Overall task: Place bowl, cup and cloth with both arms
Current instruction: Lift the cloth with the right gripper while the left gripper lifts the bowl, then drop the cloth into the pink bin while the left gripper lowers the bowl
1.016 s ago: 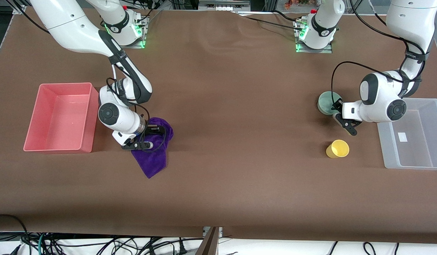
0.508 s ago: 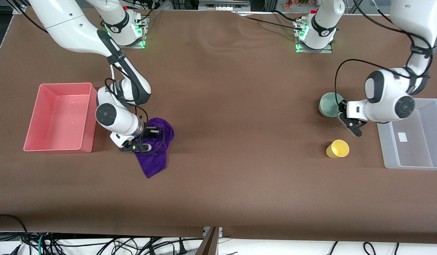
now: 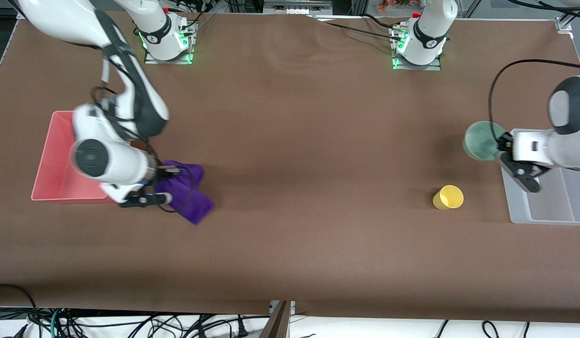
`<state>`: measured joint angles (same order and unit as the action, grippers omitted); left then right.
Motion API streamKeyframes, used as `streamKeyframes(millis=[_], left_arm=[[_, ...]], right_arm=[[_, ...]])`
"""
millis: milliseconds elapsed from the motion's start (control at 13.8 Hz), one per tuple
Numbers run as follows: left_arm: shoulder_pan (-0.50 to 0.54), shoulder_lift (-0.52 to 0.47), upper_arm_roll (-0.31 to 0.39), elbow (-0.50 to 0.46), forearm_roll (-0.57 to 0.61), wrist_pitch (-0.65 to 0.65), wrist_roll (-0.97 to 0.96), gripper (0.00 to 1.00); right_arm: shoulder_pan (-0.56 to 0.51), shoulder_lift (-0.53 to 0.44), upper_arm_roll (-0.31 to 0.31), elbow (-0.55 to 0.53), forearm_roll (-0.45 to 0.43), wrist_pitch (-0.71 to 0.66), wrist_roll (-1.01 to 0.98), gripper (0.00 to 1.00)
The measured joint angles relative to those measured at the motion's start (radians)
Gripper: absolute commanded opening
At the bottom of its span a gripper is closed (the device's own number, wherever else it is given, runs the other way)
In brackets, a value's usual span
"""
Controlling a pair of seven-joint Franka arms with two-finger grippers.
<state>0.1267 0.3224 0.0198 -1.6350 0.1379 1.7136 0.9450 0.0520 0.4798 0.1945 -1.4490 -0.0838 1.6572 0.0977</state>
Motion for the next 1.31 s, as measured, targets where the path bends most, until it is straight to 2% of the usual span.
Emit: streamKeyframes(millis=[73,218,435,581,653,726,798,871,944,1016,1089,1161,1306], left_arm=[[0.023,0.028,0.002,0.044,0.026,-0.002,0.028,0.00],[0.109,0.112,0.007,0.124,0.040,0.003,0.123,0.00],[0.271,0.259,0.010,0.191,0.040,0.118,0.238,0.00],[0.353,0.338,0.008,0.203,0.040,0.214,0.282,0.00],[0.382,0.369,0.007,0.204,0.040,0.247,0.289,0.13],[0.404,0.395,0.006,0.205,0.032,0.272,0.293,0.34],[0.420,0.416,0.005,0.206,0.010,0.289,0.295,0.83],[0.429,0.431,0.005,0.208,-0.017,0.296,0.296,1.00],[0.434,0.440,0.005,0.210,-0.040,0.299,0.296,1.00],[0.435,0.441,0.004,0.217,-0.055,0.300,0.296,1.00],[0.435,0.439,0.002,0.230,-0.063,0.300,0.296,1.00],[0.434,0.433,-0.003,0.247,-0.065,0.299,0.295,1.00],[0.427,0.398,-0.017,0.276,-0.066,0.287,0.272,1.00]], right_arm=[[-0.002,-0.015,-0.040,0.072,-0.002,-0.125,-0.081,0.00],[-0.011,-0.046,-0.163,0.169,-0.004,-0.300,-0.298,0.00],[-0.035,-0.059,-0.371,0.190,-0.004,-0.375,-0.617,0.00],[-0.047,-0.044,-0.474,0.158,-0.004,-0.379,-0.743,0.00],[-0.052,-0.035,-0.501,0.132,-0.004,-0.378,-0.767,0.00],[-0.055,-0.023,-0.514,0.103,-0.004,-0.372,-0.774,0.00],[-0.057,-0.012,-0.517,0.072,-0.004,-0.356,-0.774,0.00],[-0.056,-0.002,-0.517,0.039,-0.004,-0.332,-0.774,0.00],[-0.053,0.006,-0.517,0.003,-0.003,-0.305,-0.773,0.00],[-0.051,0.011,-0.517,-0.031,-0.003,-0.282,-0.772,0.14],[-0.050,0.014,-0.517,-0.061,-0.003,-0.265,-0.771,0.89],[-0.050,0.017,-0.517,-0.087,-0.003,-0.252,-0.771,1.00],[-0.050,0.023,-0.517,-0.107,0.000,-0.242,-0.770,1.00]])
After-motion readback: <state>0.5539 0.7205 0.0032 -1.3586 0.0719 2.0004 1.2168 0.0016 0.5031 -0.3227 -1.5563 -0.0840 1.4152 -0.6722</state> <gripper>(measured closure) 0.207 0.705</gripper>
